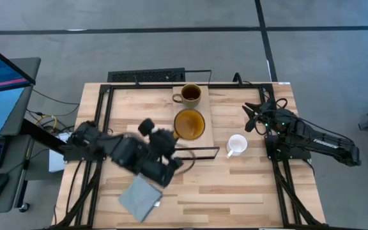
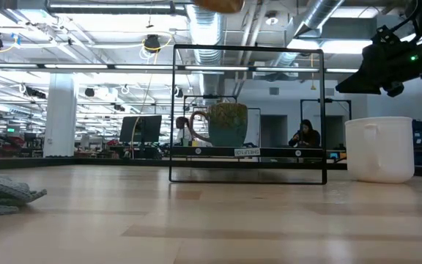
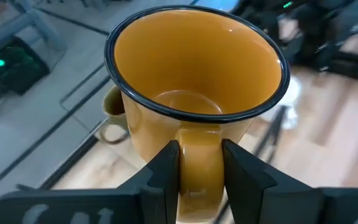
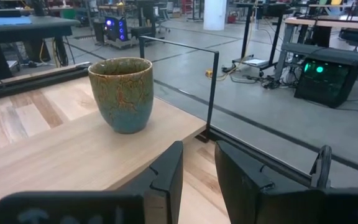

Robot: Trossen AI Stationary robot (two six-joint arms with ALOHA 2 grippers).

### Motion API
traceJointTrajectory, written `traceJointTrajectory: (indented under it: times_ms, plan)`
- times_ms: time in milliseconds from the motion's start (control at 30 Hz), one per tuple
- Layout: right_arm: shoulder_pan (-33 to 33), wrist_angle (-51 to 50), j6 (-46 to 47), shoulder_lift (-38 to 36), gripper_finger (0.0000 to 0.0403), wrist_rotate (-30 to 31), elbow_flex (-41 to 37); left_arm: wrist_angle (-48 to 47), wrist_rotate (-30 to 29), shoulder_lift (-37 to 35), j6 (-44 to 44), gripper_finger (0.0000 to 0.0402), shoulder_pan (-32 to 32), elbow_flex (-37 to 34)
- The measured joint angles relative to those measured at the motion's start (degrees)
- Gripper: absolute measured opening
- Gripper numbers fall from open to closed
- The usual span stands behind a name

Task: Stack small to large cups/mugs on shelf
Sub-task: Put the yellow mug on the shelf

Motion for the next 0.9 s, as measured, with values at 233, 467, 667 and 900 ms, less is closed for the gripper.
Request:
traceJointTrajectory:
  times_ms: [233, 467, 667, 900]
  plan:
    - [0.0, 0.3, -0.7, 0.0, 0.0118, 0.0, 0.0, 2.1, 8.4, -0.3, 6.6, 0.0083, 8.0, -0.1]
    - [0.0, 0.4, -0.8, 0.0, 0.0118, 0.2, 0.0, 7.4, 13.6, -0.1, 10.5, 0.0083, 11.8, -4.6]
    - [0.0, 0.5, -0.4, 0.0, 0.0118, 0.2, 0.0, 13.6, 16.6, -0.7, 14.3, 0.0083, 13.9, -8.3]
    - [0.0, 0.4, -0.4, 0.0, 0.0118, 0.2, 0.0, 21.1, 20.7, -2.0, 18.3, 0.0083, 17.1, -12.8]
